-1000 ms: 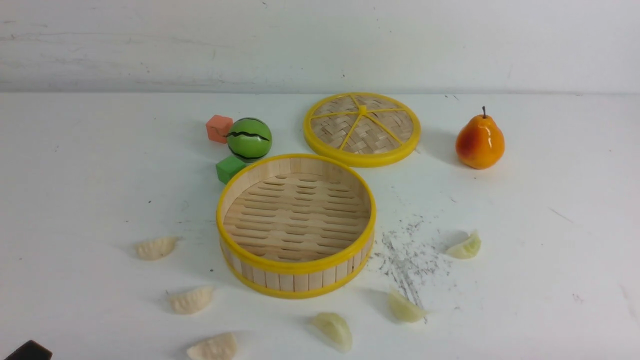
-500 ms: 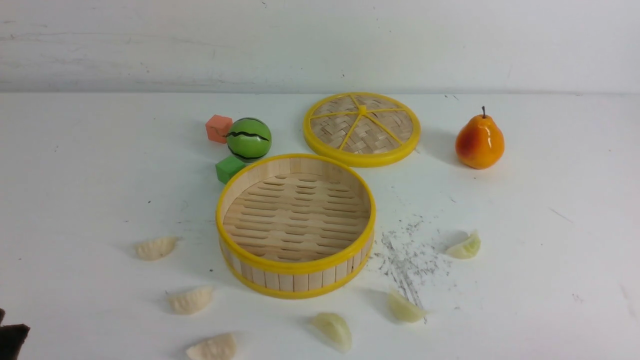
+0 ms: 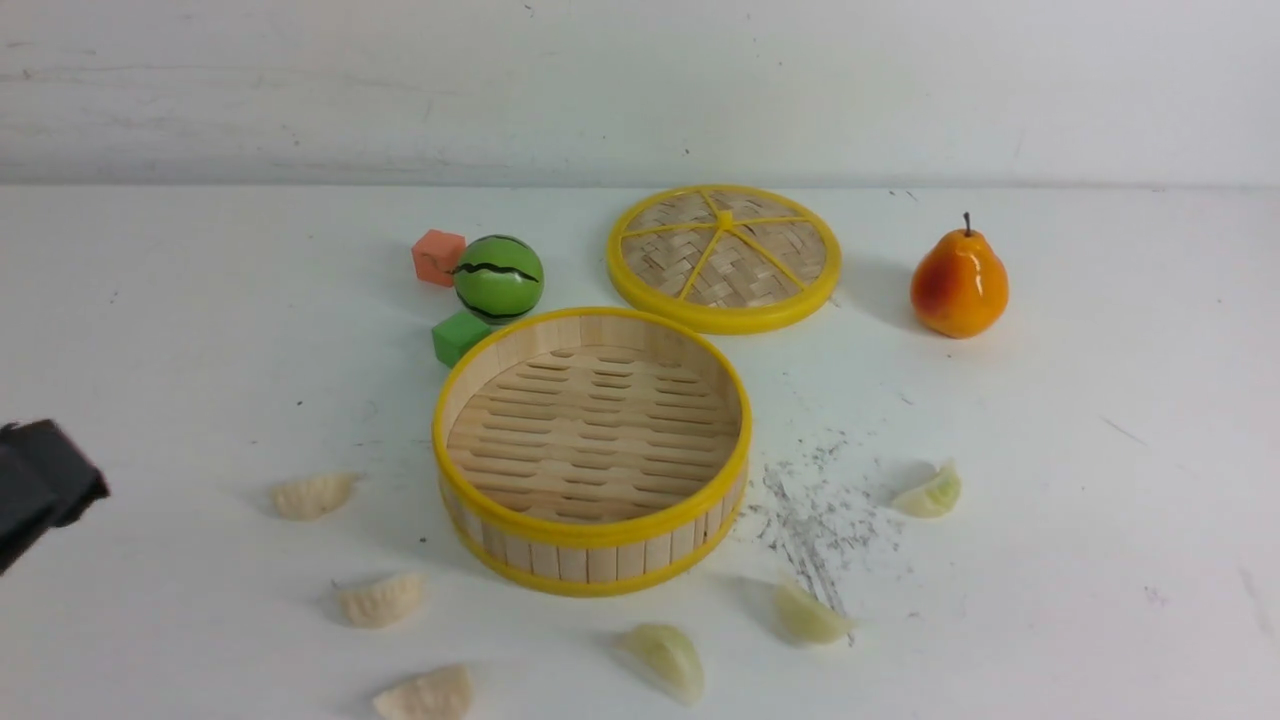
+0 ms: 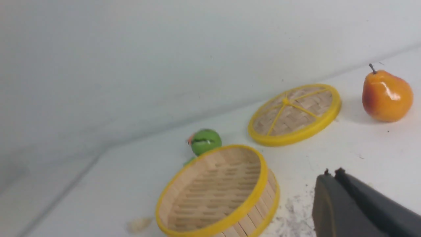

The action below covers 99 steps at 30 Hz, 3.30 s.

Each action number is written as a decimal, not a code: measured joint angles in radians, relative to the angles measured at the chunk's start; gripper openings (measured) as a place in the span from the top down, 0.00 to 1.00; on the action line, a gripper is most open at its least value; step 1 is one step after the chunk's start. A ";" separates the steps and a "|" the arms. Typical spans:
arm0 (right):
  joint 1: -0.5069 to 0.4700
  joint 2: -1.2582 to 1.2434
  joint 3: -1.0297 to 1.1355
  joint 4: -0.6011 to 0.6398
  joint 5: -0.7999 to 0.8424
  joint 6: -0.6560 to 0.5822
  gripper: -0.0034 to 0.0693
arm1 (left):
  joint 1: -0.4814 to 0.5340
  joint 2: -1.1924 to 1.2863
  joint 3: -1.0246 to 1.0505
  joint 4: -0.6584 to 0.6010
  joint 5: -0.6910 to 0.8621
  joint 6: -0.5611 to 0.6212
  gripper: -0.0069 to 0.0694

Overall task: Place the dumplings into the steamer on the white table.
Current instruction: 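Reach for and grasp a dumpling on the table with the left gripper, then place the dumpling into the bamboo steamer basket with the left gripper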

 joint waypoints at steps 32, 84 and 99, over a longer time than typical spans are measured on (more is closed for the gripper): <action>0.123 0.509 -0.398 -0.144 0.516 -0.191 0.96 | 0.000 1.302 -0.803 0.716 0.415 0.259 0.43; 0.123 0.545 -0.398 -0.136 0.518 -0.191 0.93 | -0.493 1.663 -1.315 0.716 0.283 -0.307 0.72; 0.123 0.542 -0.398 -0.105 0.548 -0.191 0.92 | -0.568 1.890 -1.408 0.978 0.216 -0.622 0.69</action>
